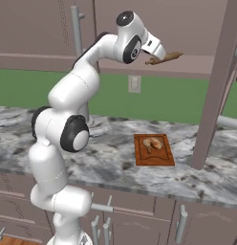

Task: Open the cabinet, retrieve the rolling pin, and place it next to the meat on the cutting board to prepare for tenderizing.

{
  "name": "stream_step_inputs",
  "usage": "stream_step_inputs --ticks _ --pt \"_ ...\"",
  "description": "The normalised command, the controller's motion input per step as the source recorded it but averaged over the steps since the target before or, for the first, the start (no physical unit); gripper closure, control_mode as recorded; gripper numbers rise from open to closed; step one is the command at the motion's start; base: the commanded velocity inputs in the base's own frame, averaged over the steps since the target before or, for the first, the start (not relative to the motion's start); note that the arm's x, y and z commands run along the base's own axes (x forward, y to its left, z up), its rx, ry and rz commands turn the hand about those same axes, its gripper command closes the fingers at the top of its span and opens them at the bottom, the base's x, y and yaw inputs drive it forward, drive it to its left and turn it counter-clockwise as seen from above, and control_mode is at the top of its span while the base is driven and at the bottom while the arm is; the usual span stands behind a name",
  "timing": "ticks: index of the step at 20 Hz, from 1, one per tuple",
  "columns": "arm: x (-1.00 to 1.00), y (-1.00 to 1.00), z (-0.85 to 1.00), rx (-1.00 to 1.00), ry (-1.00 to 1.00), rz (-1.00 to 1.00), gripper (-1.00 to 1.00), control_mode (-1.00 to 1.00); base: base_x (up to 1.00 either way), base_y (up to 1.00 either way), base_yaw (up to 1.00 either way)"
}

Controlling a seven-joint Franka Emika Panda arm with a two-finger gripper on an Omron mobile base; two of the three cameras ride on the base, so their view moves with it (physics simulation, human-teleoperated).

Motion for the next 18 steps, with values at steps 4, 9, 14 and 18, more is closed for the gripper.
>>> stream_step_inputs --ticks 4,9,14,18 --pt "0.21 -0.09 -0.09 0.0 0.0 -0.02 -1.0 -1.0 0.0 0.0 0.0" --pt "0.19 -0.12 -0.13 0.0 0.0 -0.03 -1.0 -1.0 0.0 0.0 0.0" --pt "0.23 -0.1 -0.14 0.0 0.0 -0.03 -1.0 -1.0 0.0 0.0 0.0" --pt "0.28 -0.05 -0.12 0.0 0.0 -0.03 -1.0 -1.0 0.0 0.0 0.0"
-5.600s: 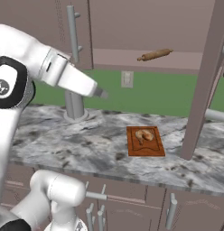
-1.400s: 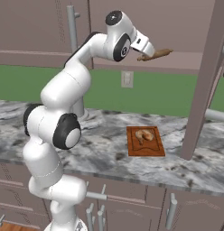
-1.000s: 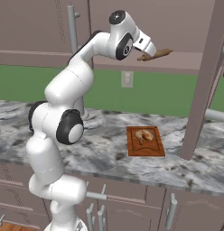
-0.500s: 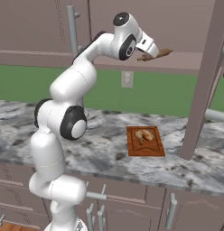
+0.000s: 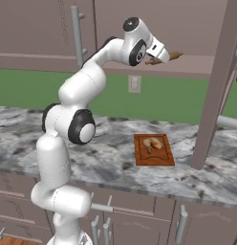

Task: Open the cabinet, retrieve the rolling pin, and place it next to the meat on the cutting board to prepare for tenderizing.

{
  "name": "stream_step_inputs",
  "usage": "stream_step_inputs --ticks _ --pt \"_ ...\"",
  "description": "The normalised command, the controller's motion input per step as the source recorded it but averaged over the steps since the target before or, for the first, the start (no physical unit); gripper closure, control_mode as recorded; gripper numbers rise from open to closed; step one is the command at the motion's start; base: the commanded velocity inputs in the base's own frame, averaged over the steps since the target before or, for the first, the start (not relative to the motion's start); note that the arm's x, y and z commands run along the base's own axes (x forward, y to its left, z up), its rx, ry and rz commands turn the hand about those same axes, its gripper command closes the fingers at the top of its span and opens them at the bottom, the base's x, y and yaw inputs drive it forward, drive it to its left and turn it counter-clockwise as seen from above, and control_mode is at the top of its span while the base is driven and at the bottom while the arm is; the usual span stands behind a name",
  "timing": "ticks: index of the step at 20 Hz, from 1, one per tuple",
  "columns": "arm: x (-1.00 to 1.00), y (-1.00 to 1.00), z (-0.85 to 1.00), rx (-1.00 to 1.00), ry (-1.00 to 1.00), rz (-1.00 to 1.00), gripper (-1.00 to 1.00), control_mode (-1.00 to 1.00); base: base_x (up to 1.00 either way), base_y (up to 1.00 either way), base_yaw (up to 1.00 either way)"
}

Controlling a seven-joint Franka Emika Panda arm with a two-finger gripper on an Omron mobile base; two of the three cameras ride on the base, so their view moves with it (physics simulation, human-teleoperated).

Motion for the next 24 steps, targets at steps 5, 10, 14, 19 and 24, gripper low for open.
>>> stream_step_inputs --ticks 5,10,14,19,24 --pt "0.31 -0.03 -0.15 0.0 0.0 -0.04 -1.0 -1.0 0.0 0.0 0.0" --pt "0.23 -0.01 -0.09 0.03 0.02 -0.01 -1.0 -1.0 0.0 0.0 0.0" --pt "0.17 -0.01 -0.12 0.04 0.03 0.0 -1.0 -1.0 0.0 0.0 0.0" --pt "0.05 0.0 -0.32 0.03 0.05 0.0 1.0 -1.0 0.0 0.0 0.0" --pt "-0.36 0.0 -0.51 0.08 -0.16 0.0 1.0 -1.0 0.0 0.0 0.0"
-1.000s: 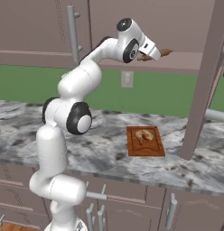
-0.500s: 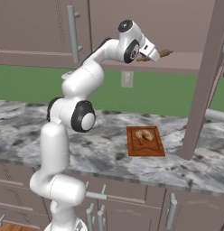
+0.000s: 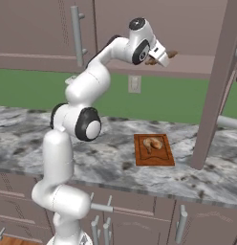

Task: Open the cabinet, retrieve the rolling pin, and place it next to the meat on the cutting board to prepare for tenderizing.

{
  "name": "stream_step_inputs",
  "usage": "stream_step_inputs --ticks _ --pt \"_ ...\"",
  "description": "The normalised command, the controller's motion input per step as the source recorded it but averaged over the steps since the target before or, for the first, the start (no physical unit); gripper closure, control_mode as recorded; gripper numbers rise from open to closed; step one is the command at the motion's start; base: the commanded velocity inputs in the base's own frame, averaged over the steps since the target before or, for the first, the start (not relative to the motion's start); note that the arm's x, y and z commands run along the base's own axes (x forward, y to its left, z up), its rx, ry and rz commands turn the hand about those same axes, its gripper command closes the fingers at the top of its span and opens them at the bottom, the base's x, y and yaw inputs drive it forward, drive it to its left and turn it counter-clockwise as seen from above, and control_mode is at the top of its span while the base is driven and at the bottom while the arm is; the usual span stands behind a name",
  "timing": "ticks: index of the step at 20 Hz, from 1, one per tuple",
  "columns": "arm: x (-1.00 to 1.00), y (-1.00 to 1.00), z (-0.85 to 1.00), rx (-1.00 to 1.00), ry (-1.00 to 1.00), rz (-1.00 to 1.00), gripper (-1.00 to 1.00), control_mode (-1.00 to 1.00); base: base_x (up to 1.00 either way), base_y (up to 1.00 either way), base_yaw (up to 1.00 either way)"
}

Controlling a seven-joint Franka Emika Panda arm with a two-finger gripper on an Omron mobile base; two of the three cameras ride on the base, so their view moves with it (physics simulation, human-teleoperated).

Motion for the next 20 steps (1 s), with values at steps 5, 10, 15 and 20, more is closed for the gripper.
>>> stream_step_inputs --ticks 5,10,15,20 --pt "-1.0 0.0 -0.15 0.13 -0.34 0.0 1.0 -1.0 0.0 0.0 0.0" --pt "-1.0 0.0 0.01 0.08 -0.23 -0.01 1.0 -1.0 0.0 0.0 0.0" --pt "-1.0 0.0 0.18 0.0 -0.19 -0.08 1.0 -1.0 0.0 0.0 0.0" --pt "-1.0 -0.02 0.27 0.0 -0.06 -0.15 1.0 -1.0 0.0 0.0 0.0"
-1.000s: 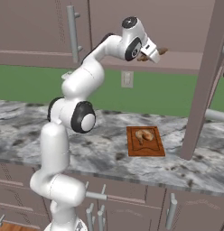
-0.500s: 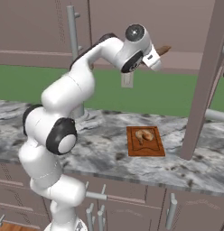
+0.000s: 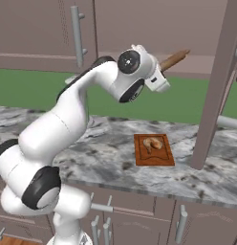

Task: Open the cabinet, retrieve the rolling pin, and place it next to the meat on the cutting board to prepare for tenderizing.

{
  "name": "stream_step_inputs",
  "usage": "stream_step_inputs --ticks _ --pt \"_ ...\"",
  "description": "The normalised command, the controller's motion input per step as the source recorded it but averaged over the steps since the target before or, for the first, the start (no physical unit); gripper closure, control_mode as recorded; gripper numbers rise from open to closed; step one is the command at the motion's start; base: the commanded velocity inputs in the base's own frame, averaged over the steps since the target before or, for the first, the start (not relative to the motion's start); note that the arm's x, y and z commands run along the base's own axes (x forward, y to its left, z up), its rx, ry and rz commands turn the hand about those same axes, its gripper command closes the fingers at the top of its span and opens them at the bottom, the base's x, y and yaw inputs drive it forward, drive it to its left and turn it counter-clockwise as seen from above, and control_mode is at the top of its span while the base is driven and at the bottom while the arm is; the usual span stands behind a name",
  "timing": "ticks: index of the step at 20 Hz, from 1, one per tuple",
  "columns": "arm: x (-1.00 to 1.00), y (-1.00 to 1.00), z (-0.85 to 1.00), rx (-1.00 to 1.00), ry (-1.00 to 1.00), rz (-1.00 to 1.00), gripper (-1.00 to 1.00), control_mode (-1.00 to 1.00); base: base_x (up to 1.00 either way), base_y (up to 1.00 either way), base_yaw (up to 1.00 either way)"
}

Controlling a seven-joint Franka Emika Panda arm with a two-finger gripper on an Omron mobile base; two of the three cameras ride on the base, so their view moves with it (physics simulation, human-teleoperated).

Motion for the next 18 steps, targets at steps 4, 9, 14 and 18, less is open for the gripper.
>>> stream_step_inputs --ticks 4,9,14,18 --pt "-1.0 0.0 0.06 0.0 0.03 -0.19 1.0 -1.0 0.0 0.0 0.0" --pt "-0.73 0.16 -0.06 0.0 0.2 -0.22 1.0 -1.0 0.0 0.0 0.0" --pt "-0.16 0.28 -0.46 0.0 0.27 -0.04 1.0 -1.0 0.0 0.0 0.0" --pt "-0.12 0.07 -0.57 0.06 0.16 0.0 1.0 -1.0 0.0 0.0 0.0"
